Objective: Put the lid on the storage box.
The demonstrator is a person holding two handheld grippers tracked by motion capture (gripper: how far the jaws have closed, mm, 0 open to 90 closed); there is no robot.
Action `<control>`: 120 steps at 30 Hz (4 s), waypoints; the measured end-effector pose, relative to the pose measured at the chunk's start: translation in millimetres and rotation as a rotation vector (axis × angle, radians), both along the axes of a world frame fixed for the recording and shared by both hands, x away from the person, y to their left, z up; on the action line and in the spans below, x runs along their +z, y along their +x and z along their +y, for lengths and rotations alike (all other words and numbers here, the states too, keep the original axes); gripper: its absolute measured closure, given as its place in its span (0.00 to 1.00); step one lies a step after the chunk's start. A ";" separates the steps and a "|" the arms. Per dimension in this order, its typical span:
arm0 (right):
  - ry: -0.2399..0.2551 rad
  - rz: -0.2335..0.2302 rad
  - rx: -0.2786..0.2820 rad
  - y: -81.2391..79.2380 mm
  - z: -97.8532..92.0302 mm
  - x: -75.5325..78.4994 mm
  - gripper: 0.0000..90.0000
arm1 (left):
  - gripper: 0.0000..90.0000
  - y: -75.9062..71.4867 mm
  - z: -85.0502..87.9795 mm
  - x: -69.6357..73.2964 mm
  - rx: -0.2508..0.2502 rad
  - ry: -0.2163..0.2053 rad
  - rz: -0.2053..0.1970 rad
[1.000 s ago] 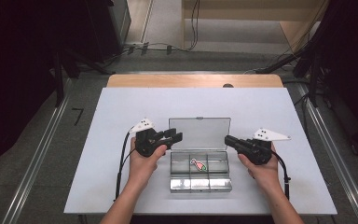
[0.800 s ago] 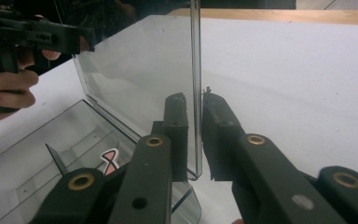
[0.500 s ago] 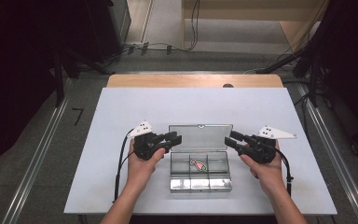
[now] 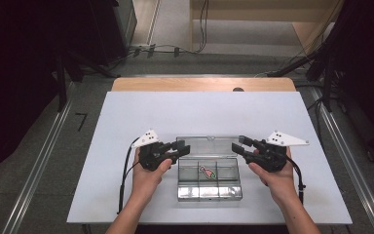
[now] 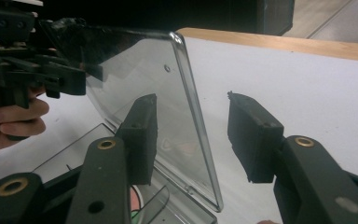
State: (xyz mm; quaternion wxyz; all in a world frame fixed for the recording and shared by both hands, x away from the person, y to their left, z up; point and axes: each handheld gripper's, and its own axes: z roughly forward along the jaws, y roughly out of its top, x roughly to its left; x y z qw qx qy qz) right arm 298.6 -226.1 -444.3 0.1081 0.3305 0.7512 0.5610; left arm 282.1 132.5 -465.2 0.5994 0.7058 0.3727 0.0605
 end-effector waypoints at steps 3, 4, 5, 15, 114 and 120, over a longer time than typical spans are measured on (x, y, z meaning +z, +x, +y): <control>-0.003 -0.007 0.011 -2.0 2.5 1.6 0.58 | 0.67 -1.8 0.0 -0.1 -0.004 0.004 0.000; -0.003 -0.007 0.011 -2.0 2.5 1.6 0.58 | 0.67 -1.8 0.0 -0.1 -0.004 0.004 0.000; -0.005 -0.007 0.017 -3.5 4.1 2.0 0.59 | 0.67 -2.3 0.1 -0.2 -0.006 0.006 -0.003; -0.015 -0.019 0.020 -7.9 7.1 1.8 0.66 | 0.59 -6.1 3.9 -2.3 0.020 0.031 0.019; -0.058 0.075 -0.068 -55.0 -22.1 -20.1 0.95 | 1.00 -36.6 10.4 -7.5 -0.080 0.034 0.024; -0.044 0.058 -0.040 -60.5 -19.3 -17.6 0.98 | 1.00 -39.7 9.7 -7.0 -0.081 0.038 0.018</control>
